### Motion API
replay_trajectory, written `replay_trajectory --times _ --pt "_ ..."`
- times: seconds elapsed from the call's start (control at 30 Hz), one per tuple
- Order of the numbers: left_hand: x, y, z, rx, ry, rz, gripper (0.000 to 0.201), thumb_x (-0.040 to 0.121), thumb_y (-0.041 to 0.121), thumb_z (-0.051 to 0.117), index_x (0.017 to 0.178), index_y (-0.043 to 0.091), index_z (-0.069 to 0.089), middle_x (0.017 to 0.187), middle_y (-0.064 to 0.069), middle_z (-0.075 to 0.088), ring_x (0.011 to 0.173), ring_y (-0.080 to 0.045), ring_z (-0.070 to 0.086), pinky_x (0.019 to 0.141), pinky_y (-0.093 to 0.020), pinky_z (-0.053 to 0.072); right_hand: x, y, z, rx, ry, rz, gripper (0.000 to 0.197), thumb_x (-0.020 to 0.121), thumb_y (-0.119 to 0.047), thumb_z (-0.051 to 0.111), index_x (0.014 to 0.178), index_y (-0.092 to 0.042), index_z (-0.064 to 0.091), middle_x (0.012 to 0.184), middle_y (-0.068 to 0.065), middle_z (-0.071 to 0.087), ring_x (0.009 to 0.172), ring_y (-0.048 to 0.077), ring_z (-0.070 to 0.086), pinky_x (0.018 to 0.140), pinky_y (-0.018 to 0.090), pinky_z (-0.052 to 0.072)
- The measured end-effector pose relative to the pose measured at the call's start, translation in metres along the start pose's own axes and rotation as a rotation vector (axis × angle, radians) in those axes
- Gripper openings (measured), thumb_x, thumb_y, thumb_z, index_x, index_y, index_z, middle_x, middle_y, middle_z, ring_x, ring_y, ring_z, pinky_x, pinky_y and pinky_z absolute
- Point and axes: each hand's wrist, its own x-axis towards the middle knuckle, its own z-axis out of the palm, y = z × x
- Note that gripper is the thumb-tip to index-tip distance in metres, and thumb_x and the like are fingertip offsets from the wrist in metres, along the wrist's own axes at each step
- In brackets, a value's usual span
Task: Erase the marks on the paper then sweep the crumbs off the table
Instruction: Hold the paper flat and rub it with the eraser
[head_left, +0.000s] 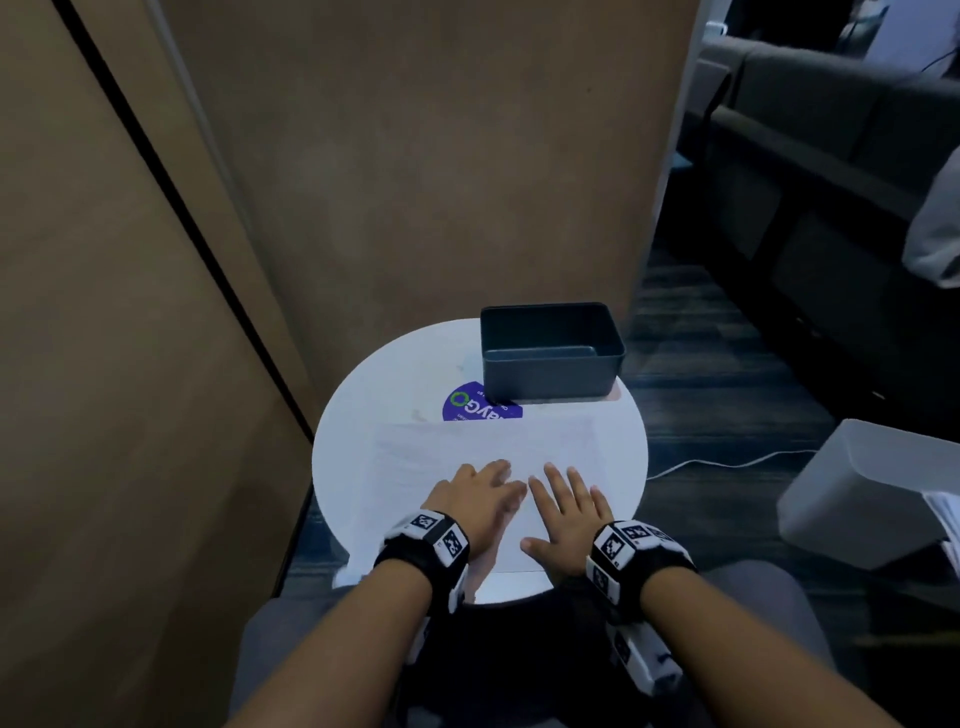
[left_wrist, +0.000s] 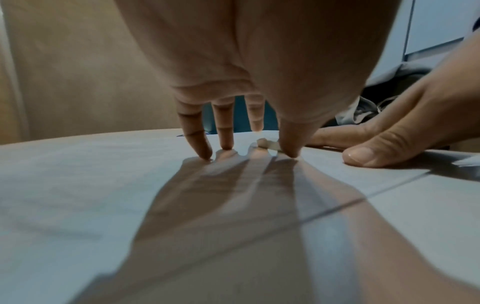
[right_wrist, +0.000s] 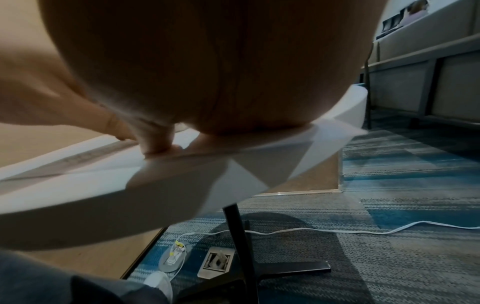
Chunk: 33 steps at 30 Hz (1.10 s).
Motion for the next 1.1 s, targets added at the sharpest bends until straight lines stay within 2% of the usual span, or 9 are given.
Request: replay_trajectory --times 0.1,0.2,0.33,0.4,0.5,0.63,0.77,0.9,1.1 --pt "0.009 0.004 -0.01 0.025 -0.039 -0.071 0.024 0.101 0.033 0.048 0.121 0.024 0.055 0.124 -0.005 0.048 0.114 -0.027 0.05 0.083 -0.041 0.051 0.001 -0.002 0.0 0.015 0.001 -0.002 0.084 0.095 -0.064 0.031 0.153 -0.031 -0.019 0.142 -0.009 -0.044 0.147 0.024 -0.029 0.118 0.047 -0.012" --pt "0.005 0.001 -0.013 0.05 -0.096 -0.176 0.032 0.099 0.035 0.048 0.123 0.015 0.054 0.119 -0.009 0.049 0.114 -0.03 0.053 0.087 -0.042 0.05 -0.004 -0.002 0.003 0.029 0.012 -0.007 0.083 0.095 -0.063 0.031 0.153 -0.031 -0.018 0.153 -0.007 -0.039 0.147 0.023 -0.029 0.118 0.046 -0.014" --pt "-0.014 -0.04 -0.008 -0.144 -0.114 -0.321 0.009 0.093 0.03 0.052 0.09 0.022 0.049 0.107 -0.007 0.062 0.1 -0.028 0.059 0.08 -0.031 0.046 -0.004 -0.004 0.012 0.083 0.047 0.023 0.082 0.095 -0.062 0.029 0.153 -0.031 -0.02 0.146 -0.007 -0.043 0.146 0.024 -0.03 0.117 0.047 -0.015" --pt "-0.017 -0.063 -0.017 -0.269 -0.03 -0.352 0.017 0.09 0.03 0.06 0.077 0.028 0.049 0.092 -0.001 0.065 0.091 -0.022 0.062 0.07 -0.025 0.043 0.005 -0.002 0.002 0.105 0.111 0.031 0.081 0.096 -0.062 0.028 0.153 -0.03 -0.019 0.152 -0.006 -0.04 0.146 0.024 -0.03 0.117 0.046 -0.015" --pt "-0.027 -0.076 -0.024 -0.382 0.056 -0.328 0.013 0.089 0.029 0.069 0.082 0.029 0.058 0.086 0.002 0.067 0.086 -0.018 0.06 0.063 -0.019 0.037 0.009 0.0 -0.004 0.103 0.126 0.024 0.085 0.093 -0.064 0.031 0.154 -0.03 -0.017 0.158 -0.005 -0.034 0.147 0.024 -0.027 0.118 0.046 -0.012" --pt "-0.022 -0.076 -0.023 -0.428 -0.005 -0.312 0.011 0.092 0.03 0.065 0.097 0.021 0.068 0.105 -0.003 0.071 0.099 -0.022 0.061 0.074 -0.024 0.039 0.008 0.005 -0.015 0.075 0.025 0.035 0.096 0.086 -0.068 0.043 0.155 -0.028 -0.01 0.161 -0.001 -0.026 0.15 0.027 -0.02 0.119 0.049 -0.004" --pt "-0.027 -0.068 -0.021 -0.513 -0.053 -0.269 0.019 0.095 0.027 0.059 0.105 0.02 0.074 0.109 -0.001 0.071 0.104 -0.02 0.062 0.083 -0.023 0.044 0.009 -0.011 -0.05 0.029 0.208 -0.038 0.081 0.082 -0.06 0.057 0.147 -0.022 0.026 0.157 0.008 0.016 0.148 0.03 0.011 0.116 0.053 0.017" --pt "-0.035 -0.056 -0.013 -0.621 0.019 -0.223 0.019 0.096 0.027 0.059 0.1 0.018 0.076 0.097 0.002 0.074 0.093 -0.016 0.065 0.086 -0.027 0.05 0.022 -0.037 -0.057 0.023 0.174 -0.179 0.087 0.088 -0.061 0.053 0.155 -0.033 0.006 0.165 -0.001 -0.006 0.152 0.026 -0.004 0.12 0.055 0.009" --pt "-0.038 -0.084 -0.023 -0.454 0.119 -0.265 0.012 0.09 0.028 0.066 0.098 0.018 0.069 0.098 0.001 0.066 0.092 -0.018 0.06 0.077 -0.027 0.045 0.04 -0.032 -0.02 -0.065 0.092 -0.114 0.087 0.087 -0.077 0.027 0.151 -0.041 -0.02 0.157 -0.008 -0.034 0.147 0.026 -0.028 0.118 0.054 -0.013"
